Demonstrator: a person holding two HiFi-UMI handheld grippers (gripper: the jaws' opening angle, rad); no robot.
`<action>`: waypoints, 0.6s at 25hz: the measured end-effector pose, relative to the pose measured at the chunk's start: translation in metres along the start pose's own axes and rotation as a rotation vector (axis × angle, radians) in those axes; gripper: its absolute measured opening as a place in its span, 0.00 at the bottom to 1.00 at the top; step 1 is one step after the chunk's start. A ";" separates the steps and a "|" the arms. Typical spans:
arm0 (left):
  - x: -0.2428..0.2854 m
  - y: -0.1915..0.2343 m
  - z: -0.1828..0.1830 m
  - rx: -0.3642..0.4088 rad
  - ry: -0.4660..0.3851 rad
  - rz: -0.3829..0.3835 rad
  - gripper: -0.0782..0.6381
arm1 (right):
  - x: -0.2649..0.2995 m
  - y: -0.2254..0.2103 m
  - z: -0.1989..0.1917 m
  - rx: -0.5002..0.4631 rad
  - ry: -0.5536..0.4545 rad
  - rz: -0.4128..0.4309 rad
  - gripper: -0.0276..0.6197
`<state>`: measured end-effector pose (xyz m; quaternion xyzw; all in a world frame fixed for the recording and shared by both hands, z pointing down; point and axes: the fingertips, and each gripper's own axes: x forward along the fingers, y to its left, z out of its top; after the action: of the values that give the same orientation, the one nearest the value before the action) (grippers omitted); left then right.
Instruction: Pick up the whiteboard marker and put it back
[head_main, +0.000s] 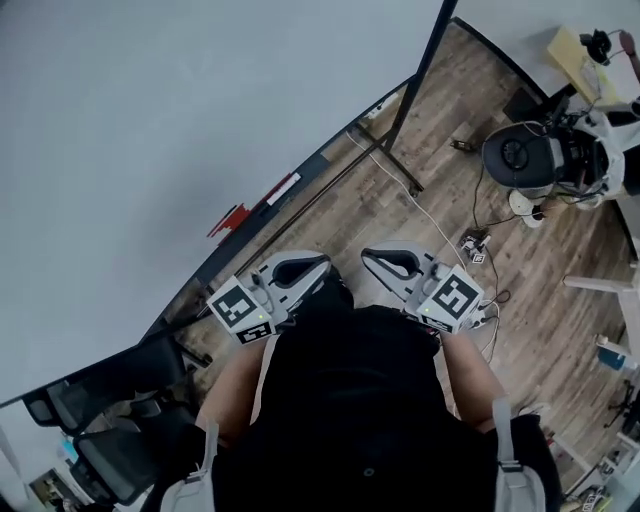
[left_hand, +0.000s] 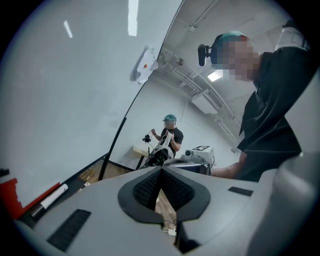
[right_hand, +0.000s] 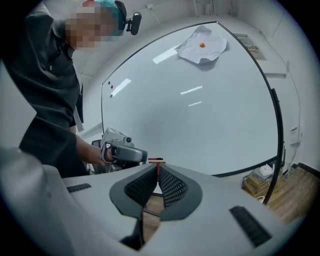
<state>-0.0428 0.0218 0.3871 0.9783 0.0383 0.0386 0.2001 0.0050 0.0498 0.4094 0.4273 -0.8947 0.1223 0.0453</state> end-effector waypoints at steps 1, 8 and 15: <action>0.000 0.010 0.004 0.008 -0.001 0.011 0.12 | 0.009 -0.008 0.005 -0.007 -0.004 0.004 0.07; -0.004 0.053 0.012 0.027 -0.010 0.114 0.12 | 0.054 -0.041 0.019 -0.052 0.022 0.073 0.07; -0.007 0.083 0.020 0.046 0.005 0.253 0.12 | 0.079 -0.079 0.024 -0.021 0.011 0.159 0.07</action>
<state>-0.0432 -0.0624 0.4012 0.9796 -0.0838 0.0650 0.1709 0.0165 -0.0637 0.4150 0.3537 -0.9267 0.1186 0.0449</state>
